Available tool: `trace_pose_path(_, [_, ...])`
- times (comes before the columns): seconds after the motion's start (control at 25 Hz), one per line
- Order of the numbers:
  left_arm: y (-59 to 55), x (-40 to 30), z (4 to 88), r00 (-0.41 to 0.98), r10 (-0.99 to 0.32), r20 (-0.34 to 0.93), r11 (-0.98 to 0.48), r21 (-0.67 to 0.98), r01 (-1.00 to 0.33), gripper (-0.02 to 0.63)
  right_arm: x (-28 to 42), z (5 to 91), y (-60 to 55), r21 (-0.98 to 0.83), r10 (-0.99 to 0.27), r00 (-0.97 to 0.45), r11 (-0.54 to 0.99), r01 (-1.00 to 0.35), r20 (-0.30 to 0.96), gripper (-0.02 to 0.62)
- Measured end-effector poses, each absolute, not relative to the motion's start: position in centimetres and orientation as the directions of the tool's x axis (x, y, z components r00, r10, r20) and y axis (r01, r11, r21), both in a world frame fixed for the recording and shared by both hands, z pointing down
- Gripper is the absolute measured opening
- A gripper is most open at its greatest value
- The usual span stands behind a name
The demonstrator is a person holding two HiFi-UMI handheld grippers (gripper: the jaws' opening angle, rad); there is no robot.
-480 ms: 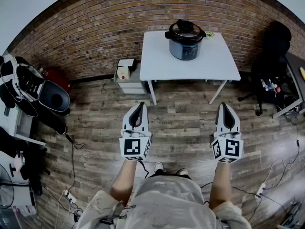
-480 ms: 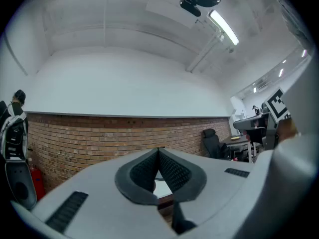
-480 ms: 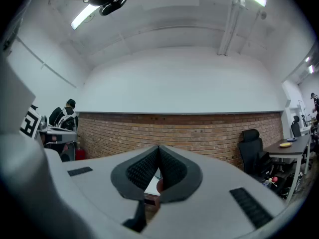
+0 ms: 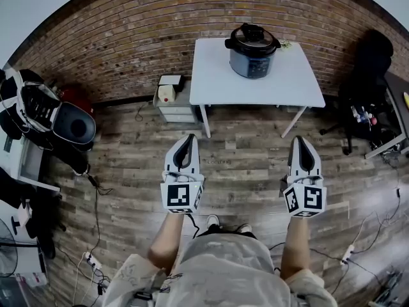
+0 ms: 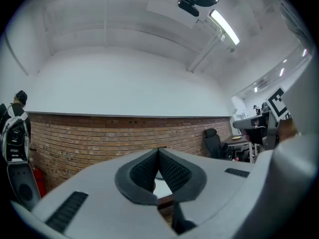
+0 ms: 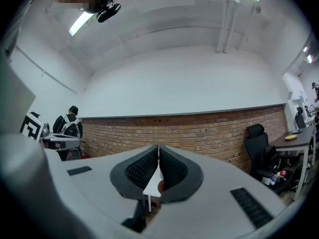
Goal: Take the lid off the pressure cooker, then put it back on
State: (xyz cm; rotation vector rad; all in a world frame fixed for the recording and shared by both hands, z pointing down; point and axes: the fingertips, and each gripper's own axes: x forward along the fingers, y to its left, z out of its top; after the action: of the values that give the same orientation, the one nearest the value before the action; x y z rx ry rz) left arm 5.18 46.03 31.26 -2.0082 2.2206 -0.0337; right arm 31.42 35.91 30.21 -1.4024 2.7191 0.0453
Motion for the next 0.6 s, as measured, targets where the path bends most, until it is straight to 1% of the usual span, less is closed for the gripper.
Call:
trace_pose_path(0.32, [46.6,3.7,32.1,-0.105,-0.992,-0.067,0.112,-0.110,-0.988,0.015,29.6,30.7,36.3,0.026,-0.811,-0.582,0.581,-0.813,-0.055,0.024])
trace_pose_path(0.36, [46.6,3.5,32.1,-0.107,-0.992,-0.067,0.114,-0.111,-0.987,0.017,29.4,30.7,36.2,0.020,-0.810,-0.584,0.584,-0.812,-0.057,0.043])
trace_pose_path(0.44, [46.5,2.8,32.2,-0.115,-0.991,-0.066,0.122,-0.111,-0.986,0.027,28.8,30.9,36.2,0.001,-0.806,-0.590,0.591,-0.807,-0.060,0.124])
trace_pose_path(0.52, [46.4,2.1,32.4,-0.117,-0.991,-0.063,0.123,-0.112,-0.986,0.123,28.1,31.0,36.4,0.000,-0.807,-0.588,0.589,-0.808,-0.059,0.176])
trace_pose_path(0.56, [46.4,1.6,32.5,-0.117,-0.991,-0.060,0.123,-0.114,-0.986,0.155,27.7,31.2,36.4,0.010,-0.809,-0.585,0.585,-0.811,-0.055,0.194])
trace_pose_path(0.6, [46.5,1.2,32.7,-0.118,-0.991,-0.057,0.124,-0.115,-0.986,0.171,27.3,31.3,36.5,0.022,-0.812,-0.581,0.581,-0.813,-0.049,0.196])
